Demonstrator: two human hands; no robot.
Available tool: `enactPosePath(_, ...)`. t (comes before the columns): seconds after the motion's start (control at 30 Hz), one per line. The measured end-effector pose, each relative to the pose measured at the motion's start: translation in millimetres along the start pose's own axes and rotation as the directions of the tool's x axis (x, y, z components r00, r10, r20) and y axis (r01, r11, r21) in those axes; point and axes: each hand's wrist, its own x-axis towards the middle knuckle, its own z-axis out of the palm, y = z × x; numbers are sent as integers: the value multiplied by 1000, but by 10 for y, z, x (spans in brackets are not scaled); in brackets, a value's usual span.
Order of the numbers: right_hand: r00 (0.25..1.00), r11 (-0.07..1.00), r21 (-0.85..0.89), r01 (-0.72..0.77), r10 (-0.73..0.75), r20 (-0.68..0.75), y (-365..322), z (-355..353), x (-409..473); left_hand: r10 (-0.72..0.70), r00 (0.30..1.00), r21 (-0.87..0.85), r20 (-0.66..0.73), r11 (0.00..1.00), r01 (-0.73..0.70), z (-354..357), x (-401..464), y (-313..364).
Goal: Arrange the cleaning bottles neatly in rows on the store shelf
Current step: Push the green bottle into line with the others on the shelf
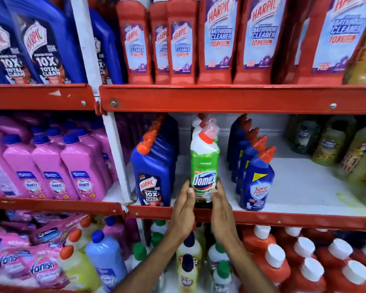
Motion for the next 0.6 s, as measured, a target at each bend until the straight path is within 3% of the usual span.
enactPosePath(0.27, 996, 999, 20, 26, -24, -88, 72, 57, 128, 50, 991, -44, 121, 998, -45, -25, 11, -59)
enactPosePath(0.6, 998, 1000, 18, 15, -14, -60, 145, -7, 207, 74, 989, 12, 127, 997, -76, 2, 38, -97)
